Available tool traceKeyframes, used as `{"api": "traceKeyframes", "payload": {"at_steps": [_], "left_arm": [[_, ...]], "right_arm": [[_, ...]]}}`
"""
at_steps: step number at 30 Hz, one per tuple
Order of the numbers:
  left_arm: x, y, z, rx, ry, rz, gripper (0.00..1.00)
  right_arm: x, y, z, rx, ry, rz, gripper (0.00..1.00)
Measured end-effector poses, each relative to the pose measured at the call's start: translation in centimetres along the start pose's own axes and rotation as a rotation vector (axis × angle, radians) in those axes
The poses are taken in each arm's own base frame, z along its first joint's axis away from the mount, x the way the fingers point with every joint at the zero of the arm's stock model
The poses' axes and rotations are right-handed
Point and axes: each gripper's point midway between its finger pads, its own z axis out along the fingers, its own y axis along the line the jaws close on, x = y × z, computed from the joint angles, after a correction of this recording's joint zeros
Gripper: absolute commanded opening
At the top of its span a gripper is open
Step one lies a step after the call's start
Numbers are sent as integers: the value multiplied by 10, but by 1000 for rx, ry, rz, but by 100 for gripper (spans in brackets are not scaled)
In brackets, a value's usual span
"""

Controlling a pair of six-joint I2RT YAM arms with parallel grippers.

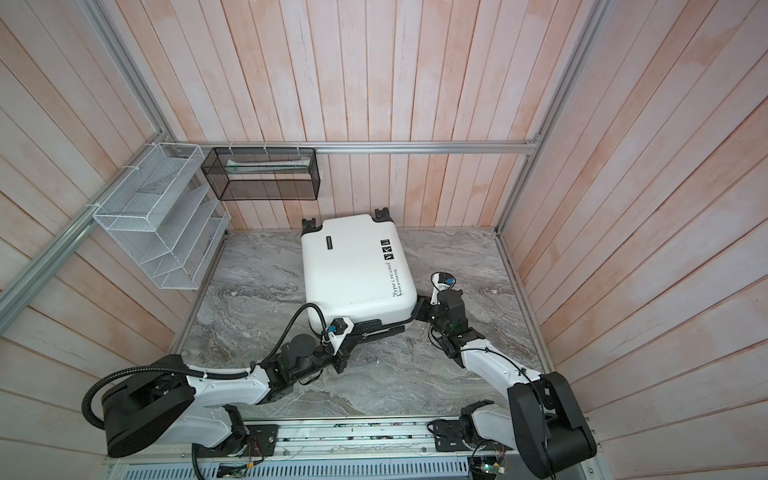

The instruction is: Pack the luggage

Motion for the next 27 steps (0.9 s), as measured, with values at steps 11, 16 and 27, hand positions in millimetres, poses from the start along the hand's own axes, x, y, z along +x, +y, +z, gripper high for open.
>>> {"api": "traceKeyframes", "payload": {"at_steps": [11,16,27], "left_arm": [[10,-13,6,-36,-24,72,0],[11,-16,13,-65,-64,148,0],[0,-26,37,-60,-111,304,0]], "right_arm": [[16,20,2,-24,25,18,0],[19,23,2,-30,31,27,0],[20,25,3,-30,28,37,0]]}}
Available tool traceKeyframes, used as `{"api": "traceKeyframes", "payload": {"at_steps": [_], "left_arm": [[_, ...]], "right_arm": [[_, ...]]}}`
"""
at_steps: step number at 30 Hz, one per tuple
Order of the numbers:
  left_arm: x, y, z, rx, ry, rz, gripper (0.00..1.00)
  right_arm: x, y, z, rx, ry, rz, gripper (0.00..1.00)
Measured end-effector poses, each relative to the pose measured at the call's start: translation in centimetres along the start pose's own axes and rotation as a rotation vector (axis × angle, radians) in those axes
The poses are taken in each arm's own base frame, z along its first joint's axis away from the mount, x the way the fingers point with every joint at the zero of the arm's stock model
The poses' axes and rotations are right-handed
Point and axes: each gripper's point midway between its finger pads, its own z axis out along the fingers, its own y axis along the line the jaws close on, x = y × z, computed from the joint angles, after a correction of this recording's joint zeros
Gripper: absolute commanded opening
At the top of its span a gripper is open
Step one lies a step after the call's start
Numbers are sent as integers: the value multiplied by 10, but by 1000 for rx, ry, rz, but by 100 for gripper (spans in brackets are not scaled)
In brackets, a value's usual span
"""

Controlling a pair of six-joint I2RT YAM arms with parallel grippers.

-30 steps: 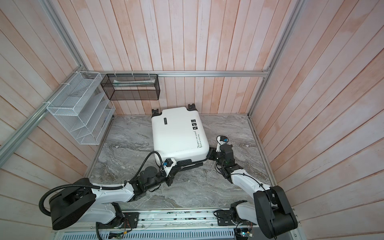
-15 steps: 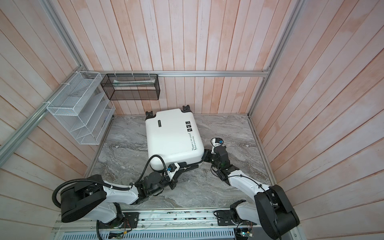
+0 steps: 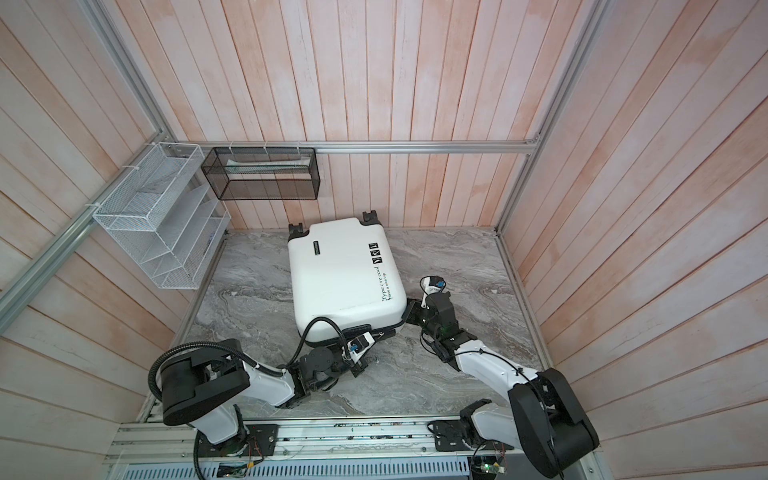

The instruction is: Pack the luggage

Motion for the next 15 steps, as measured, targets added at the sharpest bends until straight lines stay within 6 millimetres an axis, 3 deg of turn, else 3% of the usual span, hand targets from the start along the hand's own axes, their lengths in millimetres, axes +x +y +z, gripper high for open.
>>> {"api": "traceKeyframes", "payload": {"at_steps": [15], "left_arm": [[-24,-10,29,34,-64,81,0]], "right_arm": [[11,16,4,-17,12,-3,0]]}}
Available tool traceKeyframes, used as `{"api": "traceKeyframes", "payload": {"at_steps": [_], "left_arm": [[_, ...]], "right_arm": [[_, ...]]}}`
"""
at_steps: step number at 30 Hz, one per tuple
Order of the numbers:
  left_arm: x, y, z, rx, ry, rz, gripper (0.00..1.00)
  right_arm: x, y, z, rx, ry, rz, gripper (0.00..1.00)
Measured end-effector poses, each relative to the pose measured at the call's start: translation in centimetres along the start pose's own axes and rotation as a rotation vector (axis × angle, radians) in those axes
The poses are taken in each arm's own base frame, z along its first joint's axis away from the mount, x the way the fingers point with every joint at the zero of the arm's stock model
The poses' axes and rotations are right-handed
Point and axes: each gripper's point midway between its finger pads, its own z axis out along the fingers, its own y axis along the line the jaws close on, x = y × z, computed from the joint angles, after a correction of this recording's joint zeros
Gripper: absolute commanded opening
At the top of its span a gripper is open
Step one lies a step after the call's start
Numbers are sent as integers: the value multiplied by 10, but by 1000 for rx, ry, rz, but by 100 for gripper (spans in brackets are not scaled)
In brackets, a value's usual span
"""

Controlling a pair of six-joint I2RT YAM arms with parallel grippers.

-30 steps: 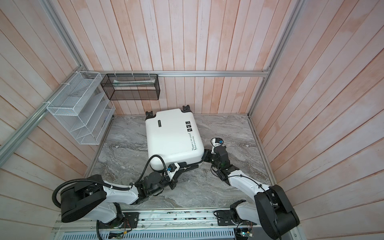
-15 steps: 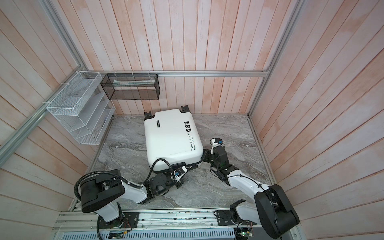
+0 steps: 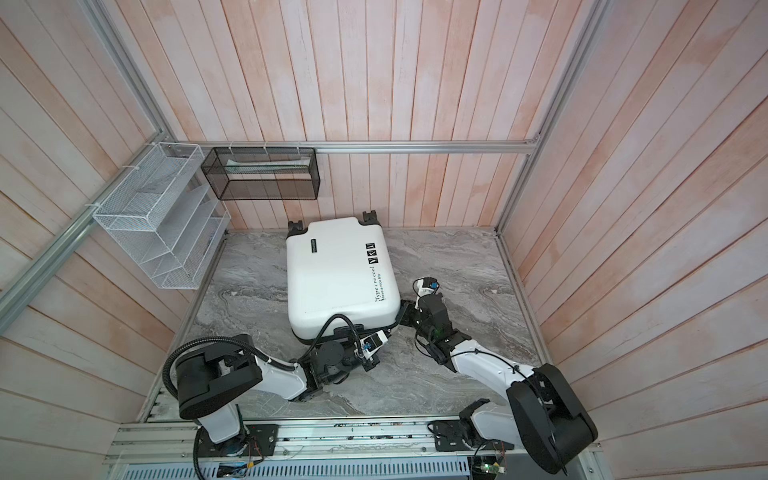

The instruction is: Pack the luggage

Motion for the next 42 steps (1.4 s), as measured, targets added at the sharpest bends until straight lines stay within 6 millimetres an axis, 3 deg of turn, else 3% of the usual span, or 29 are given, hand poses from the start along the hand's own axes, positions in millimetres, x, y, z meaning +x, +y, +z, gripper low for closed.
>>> {"api": "traceKeyframes", "payload": {"at_steps": [11,14,18,21,28,31,35,39,42], "left_arm": [[-7,-2,14,5,-20,31,0],[-7,-1,12,-1,-21,28,17],[-12,-19,-1,57,-24,5,40],[-28,-18,-17,54,-51,-13,48],[-83,26,-52,-89,-136,-114,59],[-95,48,-67,-172,-134,-177,65],[-95,84,-86,-303,-80,-289,73],[-88,146,-107,-487,-15,-452,79],[-83,190,-134,-615,-10,-549,86]], "right_arm": [[6,9,2,-8,11,-3,0],[6,9,2,-5,9,-4,0],[14,17,2,-34,36,-9,0],[22,26,1,-73,73,-13,0],[26,30,0,-94,92,-14,0],[25,31,-2,-98,93,-15,0],[27,31,-4,-98,106,-18,0],[27,32,-10,-96,115,-22,0],[20,34,-21,-103,99,-22,20]]}}
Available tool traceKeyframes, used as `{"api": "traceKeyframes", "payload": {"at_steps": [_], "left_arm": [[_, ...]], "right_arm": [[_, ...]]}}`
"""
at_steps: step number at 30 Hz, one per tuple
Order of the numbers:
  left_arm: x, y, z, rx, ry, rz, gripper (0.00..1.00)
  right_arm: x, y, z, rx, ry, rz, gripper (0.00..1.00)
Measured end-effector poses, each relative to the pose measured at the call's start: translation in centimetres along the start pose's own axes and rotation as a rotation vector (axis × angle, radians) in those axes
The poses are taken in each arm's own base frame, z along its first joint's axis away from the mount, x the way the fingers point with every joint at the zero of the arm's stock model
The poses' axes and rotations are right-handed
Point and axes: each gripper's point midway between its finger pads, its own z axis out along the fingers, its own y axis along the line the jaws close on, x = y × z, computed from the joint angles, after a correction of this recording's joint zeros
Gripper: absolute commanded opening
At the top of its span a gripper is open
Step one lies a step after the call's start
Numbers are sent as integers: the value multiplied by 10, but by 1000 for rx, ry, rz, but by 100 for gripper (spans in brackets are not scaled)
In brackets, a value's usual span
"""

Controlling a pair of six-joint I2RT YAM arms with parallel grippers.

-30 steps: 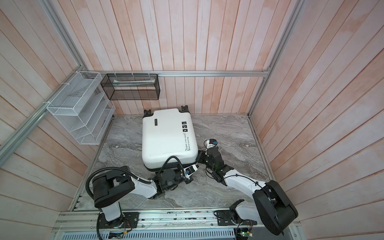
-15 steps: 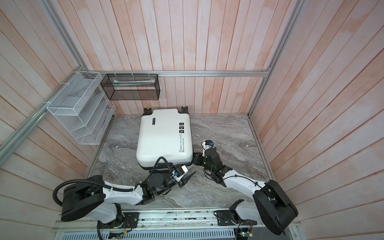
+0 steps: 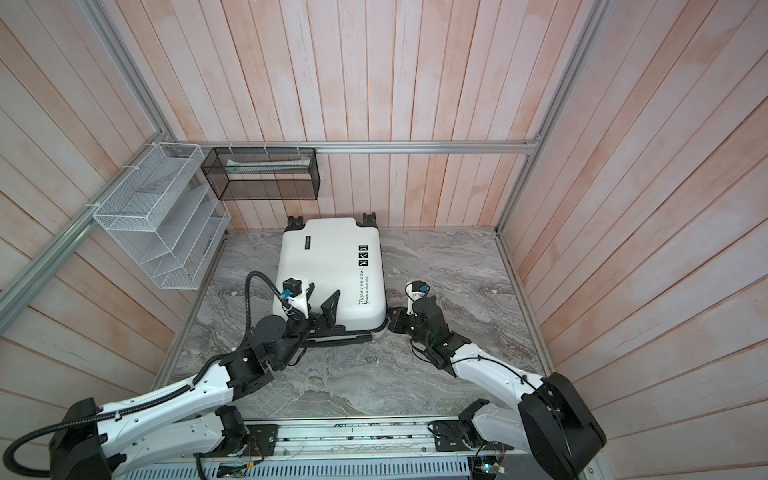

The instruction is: Pack the luggage

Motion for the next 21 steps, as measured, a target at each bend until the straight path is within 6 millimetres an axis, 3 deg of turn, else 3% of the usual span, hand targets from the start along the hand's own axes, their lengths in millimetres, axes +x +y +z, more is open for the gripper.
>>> {"api": "traceKeyframes", "payload": {"at_steps": [4,8,11,17,21], "left_arm": [[-11,34,-4,-84,30,-62,88],[-18,41,-2,-102,94,-78,88],[-14,37,-1,-86,159,-73,88],[19,35,6,-98,335,-31,88],[29,36,10,-122,408,0,88]], "right_arm": [[-16,10,-26,-29,-59,-40,40],[-13,15,-47,-61,-77,-98,41],[11,10,-53,-72,-37,-135,41],[78,7,-52,-88,113,-212,45],[104,10,-49,-87,153,-270,48]]}}
